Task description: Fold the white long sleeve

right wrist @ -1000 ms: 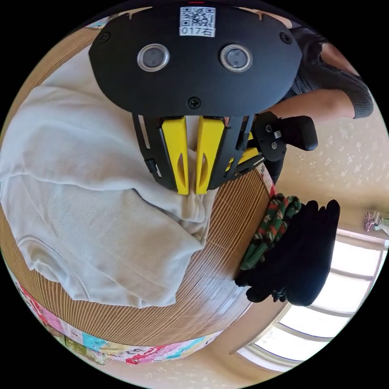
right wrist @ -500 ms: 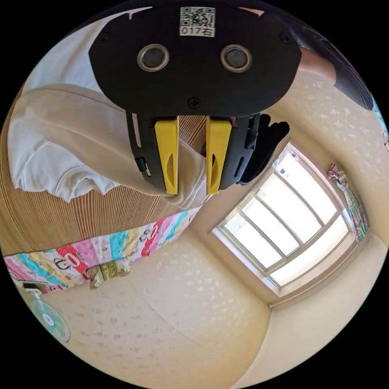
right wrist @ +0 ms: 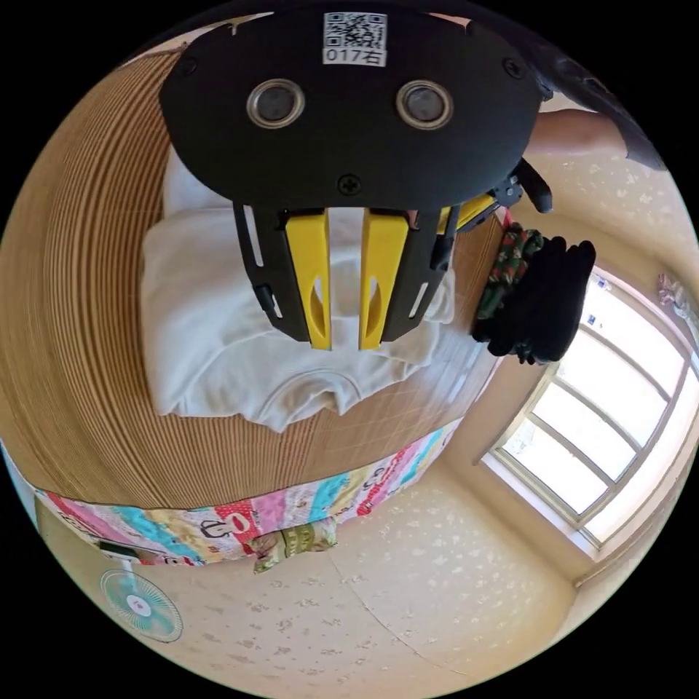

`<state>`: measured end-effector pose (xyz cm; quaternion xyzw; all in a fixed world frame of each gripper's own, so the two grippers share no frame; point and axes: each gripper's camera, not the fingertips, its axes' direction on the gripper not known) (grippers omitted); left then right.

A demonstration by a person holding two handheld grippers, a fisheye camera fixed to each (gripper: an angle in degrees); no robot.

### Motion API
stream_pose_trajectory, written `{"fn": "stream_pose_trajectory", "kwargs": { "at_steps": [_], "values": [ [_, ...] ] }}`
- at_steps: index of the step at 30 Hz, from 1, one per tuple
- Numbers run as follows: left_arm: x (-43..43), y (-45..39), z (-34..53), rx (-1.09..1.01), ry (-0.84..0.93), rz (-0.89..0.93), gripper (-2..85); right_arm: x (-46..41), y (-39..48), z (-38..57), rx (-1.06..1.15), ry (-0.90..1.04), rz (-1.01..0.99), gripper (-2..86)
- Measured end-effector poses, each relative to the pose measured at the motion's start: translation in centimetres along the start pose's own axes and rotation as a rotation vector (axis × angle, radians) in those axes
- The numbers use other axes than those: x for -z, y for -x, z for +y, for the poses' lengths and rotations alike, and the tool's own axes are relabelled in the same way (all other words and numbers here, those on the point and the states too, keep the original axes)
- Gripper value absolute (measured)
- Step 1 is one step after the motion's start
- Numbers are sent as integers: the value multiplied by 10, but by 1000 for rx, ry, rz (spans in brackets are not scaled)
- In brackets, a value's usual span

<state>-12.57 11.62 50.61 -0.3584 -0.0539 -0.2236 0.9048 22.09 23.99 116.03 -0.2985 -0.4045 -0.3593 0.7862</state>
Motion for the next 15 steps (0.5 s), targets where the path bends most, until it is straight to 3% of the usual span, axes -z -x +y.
{"fn": "stream_pose_trajectory", "kwargs": {
  "at_steps": [3,5,7,11,15],
  "values": [
    [-2,1,2,0,0,-1,80,-15,-26,-8,-11,39,253,59],
    [-3,2,3,-1,0,-1,80,-29,-44,-7,23,89,314,25],
    [-4,3,5,-1,0,0,80,-33,-73,-3,22,112,268,15],
    [-8,3,9,-4,-1,-3,79,-1,-94,6,-160,-60,225,11],
    [-11,3,13,-7,-2,-7,79,15,-36,21,87,-174,49,17]
  ]
}}
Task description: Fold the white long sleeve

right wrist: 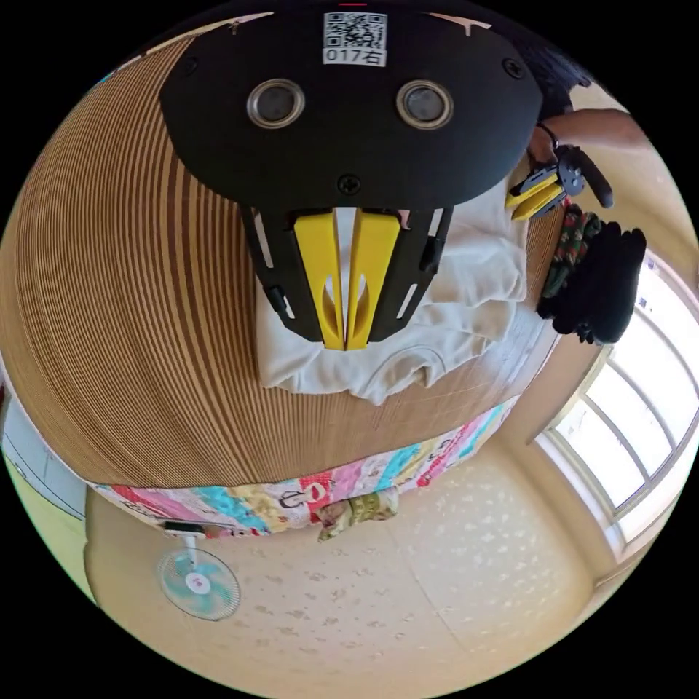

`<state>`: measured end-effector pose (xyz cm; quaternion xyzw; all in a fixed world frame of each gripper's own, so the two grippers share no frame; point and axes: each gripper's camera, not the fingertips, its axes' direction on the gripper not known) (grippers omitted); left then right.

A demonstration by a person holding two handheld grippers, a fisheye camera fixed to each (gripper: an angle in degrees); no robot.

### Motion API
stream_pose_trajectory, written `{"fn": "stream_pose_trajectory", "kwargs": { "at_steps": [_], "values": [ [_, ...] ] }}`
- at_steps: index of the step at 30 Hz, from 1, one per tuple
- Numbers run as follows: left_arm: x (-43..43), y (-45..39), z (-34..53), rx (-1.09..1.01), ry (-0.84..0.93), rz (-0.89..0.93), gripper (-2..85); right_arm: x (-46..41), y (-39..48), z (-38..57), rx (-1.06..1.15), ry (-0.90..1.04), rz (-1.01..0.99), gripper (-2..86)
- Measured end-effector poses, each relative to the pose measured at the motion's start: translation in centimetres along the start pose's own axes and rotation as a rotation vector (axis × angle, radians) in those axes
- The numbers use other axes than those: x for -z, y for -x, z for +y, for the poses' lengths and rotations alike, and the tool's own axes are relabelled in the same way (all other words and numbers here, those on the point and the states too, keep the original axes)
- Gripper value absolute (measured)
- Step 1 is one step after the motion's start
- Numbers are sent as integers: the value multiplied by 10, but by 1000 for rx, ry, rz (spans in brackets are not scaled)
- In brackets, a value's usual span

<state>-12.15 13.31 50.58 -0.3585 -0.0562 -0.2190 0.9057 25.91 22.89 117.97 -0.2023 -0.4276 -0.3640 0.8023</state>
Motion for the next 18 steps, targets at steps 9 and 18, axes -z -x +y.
{"fn": "stream_pose_trajectory", "kwargs": {
  "at_steps": [9,18],
  "values": [
    [-9,-3,12,-1,0,-3,79,-67,165,3,385,276,-321,123],
    [-18,-11,28,-3,-1,-8,79,-77,204,15,350,250,-154,49]
  ]
}}
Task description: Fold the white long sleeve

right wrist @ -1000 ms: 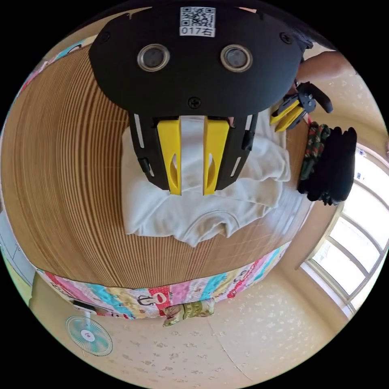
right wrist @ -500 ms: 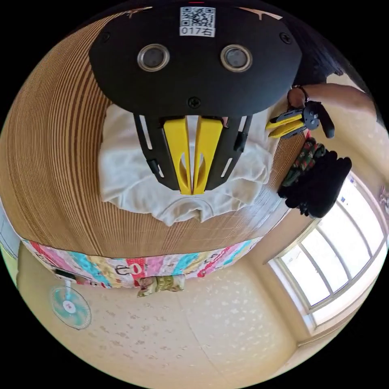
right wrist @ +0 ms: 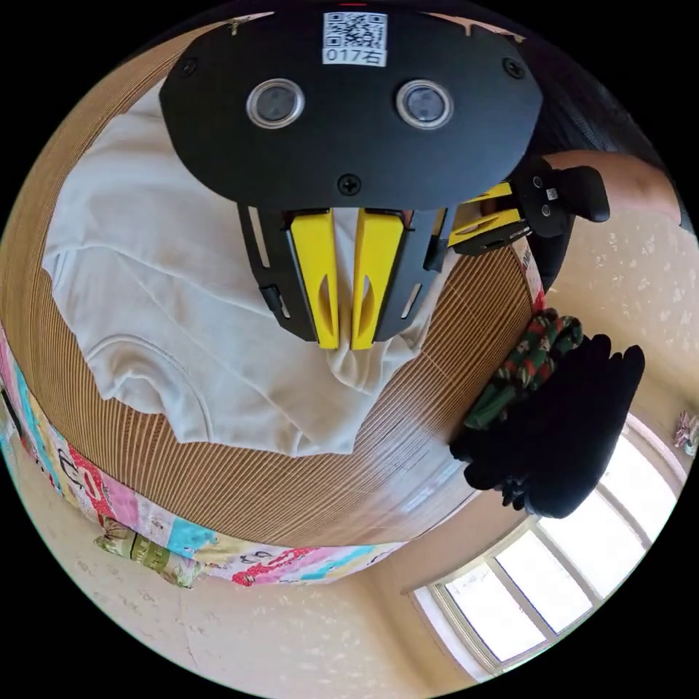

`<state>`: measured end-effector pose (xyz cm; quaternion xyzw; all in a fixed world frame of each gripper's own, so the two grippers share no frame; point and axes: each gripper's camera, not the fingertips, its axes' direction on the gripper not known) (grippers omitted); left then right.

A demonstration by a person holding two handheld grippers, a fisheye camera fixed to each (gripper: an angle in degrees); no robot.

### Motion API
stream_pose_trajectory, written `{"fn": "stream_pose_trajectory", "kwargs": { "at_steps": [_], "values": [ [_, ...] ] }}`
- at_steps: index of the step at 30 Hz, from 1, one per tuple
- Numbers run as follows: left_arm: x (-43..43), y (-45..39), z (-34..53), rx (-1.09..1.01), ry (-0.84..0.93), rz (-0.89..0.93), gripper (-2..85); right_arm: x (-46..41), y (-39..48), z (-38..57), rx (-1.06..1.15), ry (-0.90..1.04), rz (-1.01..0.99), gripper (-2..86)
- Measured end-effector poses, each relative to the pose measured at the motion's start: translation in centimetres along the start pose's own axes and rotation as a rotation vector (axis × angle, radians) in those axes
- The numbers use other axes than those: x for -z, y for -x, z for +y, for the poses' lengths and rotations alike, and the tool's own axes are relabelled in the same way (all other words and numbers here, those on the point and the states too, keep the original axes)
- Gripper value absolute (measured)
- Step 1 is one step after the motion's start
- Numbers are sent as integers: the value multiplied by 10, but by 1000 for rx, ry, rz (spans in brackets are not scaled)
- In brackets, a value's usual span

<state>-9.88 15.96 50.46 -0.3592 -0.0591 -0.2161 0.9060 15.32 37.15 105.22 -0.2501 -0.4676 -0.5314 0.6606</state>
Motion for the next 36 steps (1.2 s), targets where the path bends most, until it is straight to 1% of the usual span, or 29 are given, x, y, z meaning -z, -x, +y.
{"fn": "stream_pose_trajectory", "kwargs": {
  "at_steps": [1,3,4,5,6,7,8,9,10,11,12,15,18,20,22,23,24,25,26,27,29,32,36],
  "values": [
    [-1,-2,2,-2,0,-2,79,21,2,4,-11,-117,15,47],
    [-3,-5,6,-4,0,-6,79,40,1,5,-30,-234,23,49],
    [-4,-7,8,-4,-1,-7,79,42,-2,1,-35,-272,4,54],
    [-5,-8,10,-4,-1,-8,79,39,-4,-3,-34,-272,-9,59],
    [-6,-9,11,-4,-1,-8,79,25,-10,-13,-35,-215,-34,70],
    [-7,-11,14,-4,-1,-8,79,1,-18,-26,-51,-79,-61,86],
    [-8,-13,16,-4,0,-7,79,-12,-22,-31,-63,1,-76,93],
    [-8,-13,17,-4,0,-7,79,-32,-26,-38,-61,121,-114,107],
    [-9,-15,19,-4,0,-8,79,-36,-25,-35,-45,137,-140,116],
    [-10,-17,22,-4,-1,-8,79,-32,-23,-31,-41,114,-140,119],
    [-10,-19,23,-4,-1,-8,79,-18,-20,-21,-46,44,-121,116],
    [-12,-25,28,-6,-1,-12,79,27,-19,10,-72,-120,-82,76],
    [-14,-31,34,-6,-1,-12,79,80,-39,55,-174,-280,-40,36],
    [-14,-36,38,-7,-1,-13,79,106,-60,87,-270,-334,36,23],
    [-15,-42,41,-12,0,-19,79,121,-95,125,-451,-314,209,13],
    [-15,-46,42,-16,-1,-25,79,121,-105,133,-494,-297,238,12],
    [-15,-48,43,-18,-2,-27,79,114,-124,142,-530,-219,255,9],
    [-15,-50,45,-18,-3,-28,78,100,-143,145,-539,-96,196,8],
    [-14,-52,47,-16,-4,-26,78,96,-150,146,-541,-56,149,7],
    [-14,-54,48,-15,-4,-25,78,106,-151,149,-532,-73,102,6],
    [-13,-59,50,-15,-3,-24,78,132,-138,154,-512,-92,100,6],
    [-11,-66,53,-13,-3,-22,78,175,-92,178,-434,-165,166,4],
    [-7,-74,55,-12,-2,-22,78,189,-52,232,-426,-85,204,4]
  ]
}}
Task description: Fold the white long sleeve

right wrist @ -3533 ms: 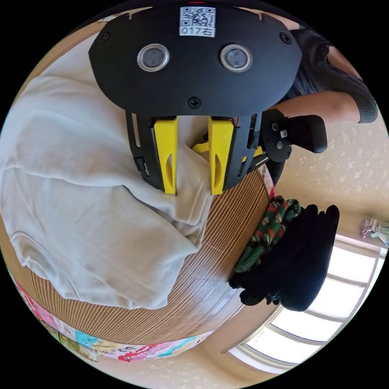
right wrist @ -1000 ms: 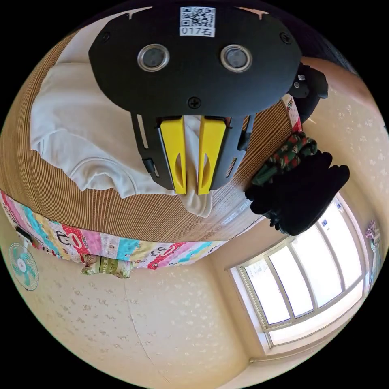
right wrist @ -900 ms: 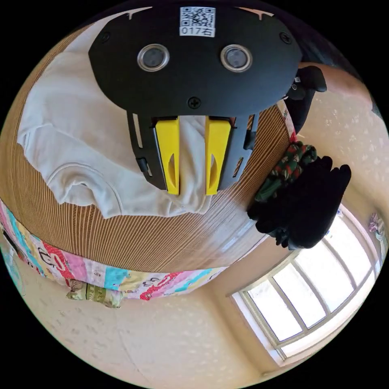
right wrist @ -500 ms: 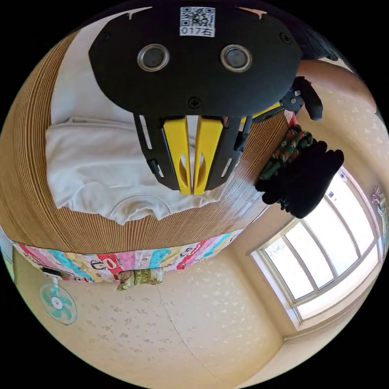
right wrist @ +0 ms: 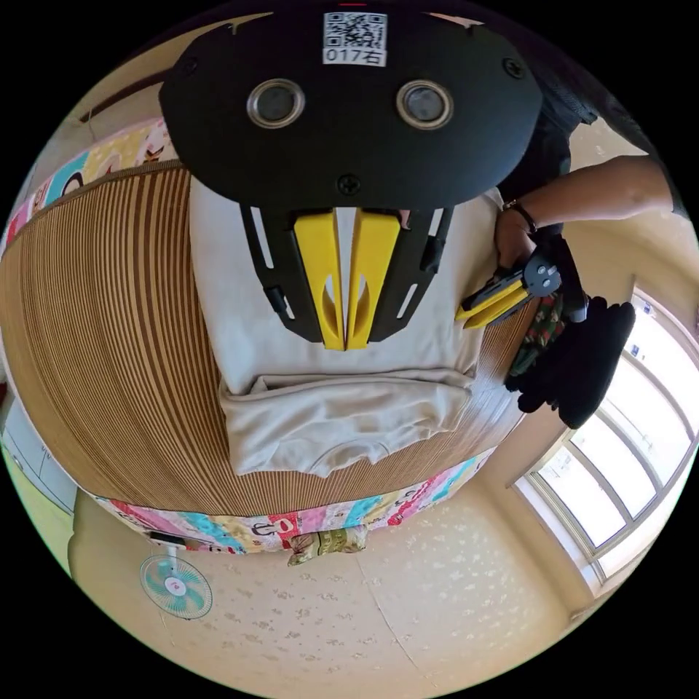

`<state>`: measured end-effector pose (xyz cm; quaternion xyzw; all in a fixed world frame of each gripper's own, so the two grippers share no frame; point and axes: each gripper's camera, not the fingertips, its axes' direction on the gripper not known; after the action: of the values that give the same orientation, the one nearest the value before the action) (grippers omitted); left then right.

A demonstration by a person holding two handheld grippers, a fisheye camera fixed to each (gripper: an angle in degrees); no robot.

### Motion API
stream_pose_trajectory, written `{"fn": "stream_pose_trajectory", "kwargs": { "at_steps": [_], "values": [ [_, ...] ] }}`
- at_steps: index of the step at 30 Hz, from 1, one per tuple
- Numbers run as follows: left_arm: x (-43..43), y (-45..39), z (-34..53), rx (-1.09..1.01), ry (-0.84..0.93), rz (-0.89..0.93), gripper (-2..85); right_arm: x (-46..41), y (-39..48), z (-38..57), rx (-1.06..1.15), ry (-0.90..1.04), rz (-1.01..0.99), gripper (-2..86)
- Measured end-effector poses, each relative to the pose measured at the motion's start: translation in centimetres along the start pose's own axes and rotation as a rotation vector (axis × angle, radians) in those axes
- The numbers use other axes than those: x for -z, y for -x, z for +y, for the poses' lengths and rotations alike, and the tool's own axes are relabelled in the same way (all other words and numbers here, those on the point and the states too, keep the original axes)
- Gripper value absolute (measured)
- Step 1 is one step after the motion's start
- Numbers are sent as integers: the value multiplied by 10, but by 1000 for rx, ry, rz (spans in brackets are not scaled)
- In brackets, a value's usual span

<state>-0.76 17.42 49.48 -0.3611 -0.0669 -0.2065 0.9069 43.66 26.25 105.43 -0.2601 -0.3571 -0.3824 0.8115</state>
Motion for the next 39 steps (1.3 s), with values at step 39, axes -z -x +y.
{"fn": "stream_pose_trajectory", "kwargs": {
  "at_steps": [39],
  "values": [
    [59,-39,-168,-118,297,-26,17,3,22,139,60,-42,36,6]
  ]
}}
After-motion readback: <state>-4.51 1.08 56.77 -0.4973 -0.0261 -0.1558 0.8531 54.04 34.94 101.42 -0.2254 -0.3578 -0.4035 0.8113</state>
